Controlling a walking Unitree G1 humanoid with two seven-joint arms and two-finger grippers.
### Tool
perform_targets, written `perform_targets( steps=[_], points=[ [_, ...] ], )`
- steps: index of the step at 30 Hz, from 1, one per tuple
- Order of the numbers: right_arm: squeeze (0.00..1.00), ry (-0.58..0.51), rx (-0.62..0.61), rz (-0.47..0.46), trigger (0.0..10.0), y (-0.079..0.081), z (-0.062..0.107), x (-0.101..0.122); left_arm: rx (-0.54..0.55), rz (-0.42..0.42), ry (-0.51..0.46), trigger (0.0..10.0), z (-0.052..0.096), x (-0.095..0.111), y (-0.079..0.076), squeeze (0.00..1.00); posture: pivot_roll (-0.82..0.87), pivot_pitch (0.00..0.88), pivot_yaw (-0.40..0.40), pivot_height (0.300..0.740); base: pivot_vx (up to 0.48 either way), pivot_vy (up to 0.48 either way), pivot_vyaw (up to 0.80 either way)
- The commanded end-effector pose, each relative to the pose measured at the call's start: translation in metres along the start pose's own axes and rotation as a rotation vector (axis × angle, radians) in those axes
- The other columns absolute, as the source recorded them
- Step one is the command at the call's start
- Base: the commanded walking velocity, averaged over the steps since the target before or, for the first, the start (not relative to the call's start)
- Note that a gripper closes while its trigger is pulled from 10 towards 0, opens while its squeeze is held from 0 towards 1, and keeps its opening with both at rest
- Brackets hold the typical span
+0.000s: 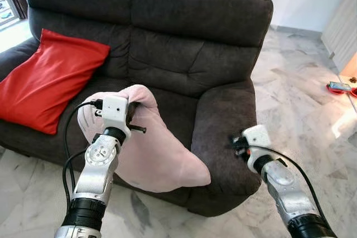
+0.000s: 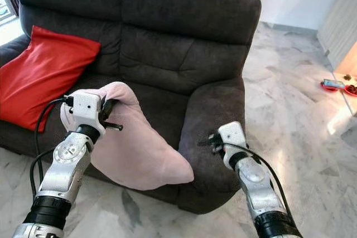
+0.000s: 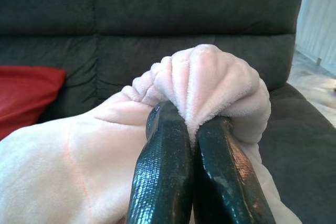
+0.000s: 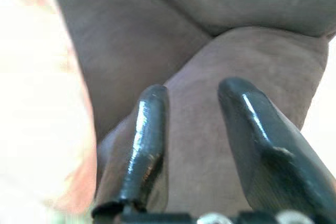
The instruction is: Move the pillow to the sofa from floor
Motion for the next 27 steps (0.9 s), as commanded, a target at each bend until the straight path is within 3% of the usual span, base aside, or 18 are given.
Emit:
perform_targets(
  steps=[1,4,5,12,17,22,23,27],
  points=[
    [0.0,0.022,0.019,0.016,10.0,-0.001,0.001,-0.003,-0.031,0.003,-0.134,10.0,-0.01,0.037,-0.005,0.0,0.03,0.0,-0.055,0.74,0.0,0.0,0.0],
    [0.0,0.063,0.132,0.019,10.0,0.015,0.001,-0.011,-0.056,0.007,-0.127,10.0,-0.01,0.036,-0.008,0.0,0.04,0.0,-0.058,0.74,0.0,0.0,0.0],
    [0.0,0.084,0.21,0.047,10.0,0.029,0.003,-0.016,-0.07,0.014,-0.124,10.0,-0.01,0.035,-0.012,0.0,0.04,0.0,-0.058,0.74,0.0,0.0,0.0],
    [0.0,0.142,0.415,0.064,10.0,0.063,0.016,-0.034,-0.083,0.028,-0.122,10.0,-0.007,0.034,-0.02,0.0,0.04,0.0,-0.067,0.74,0.0,0.0,0.0],
    [0.0,0.152,0.438,0.047,10.0,0.068,0.019,-0.037,-0.081,0.038,-0.129,10.0,-0.009,0.036,-0.02,0.0,0.03,0.0,-0.07,0.74,0.0,0.0,0.0],
    [0.0,0.147,0.373,0.042,10.0,0.066,0.011,-0.035,-0.084,0.047,-0.139,10.0,-0.012,0.04,-0.024,0.0,0.04,0.0,-0.073,0.74,0.0,0.0,0.0],
    [1.0,0.139,0.347,0.029,10.0,0.065,0.009,-0.033,-0.084,0.048,-0.139,10.0,-0.012,0.04,-0.024,0.0,0.04,0.0,-0.072,0.74,0.0,0.0,0.0],
    [1.0,0.115,0.301,0.022,10.0,0.063,0.003,-0.026,-0.083,0.05,-0.135,10.0,-0.012,0.039,-0.024,0.0,0.04,0.0,-0.071,0.74,0.0,0.0,0.0]
  ],
)
Point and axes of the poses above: a point about 5 cm out from each wrist's last joint towards the gripper, its own z axis pointing back from the gripper into the wrist, its own x axis along the axis of the wrist's last joint, y = z × x, the point moved 3 cm from there along -z, pointing out of the wrist towards the gripper, and after that the axes turned 1 degree about -z, right-handed, at the moved point
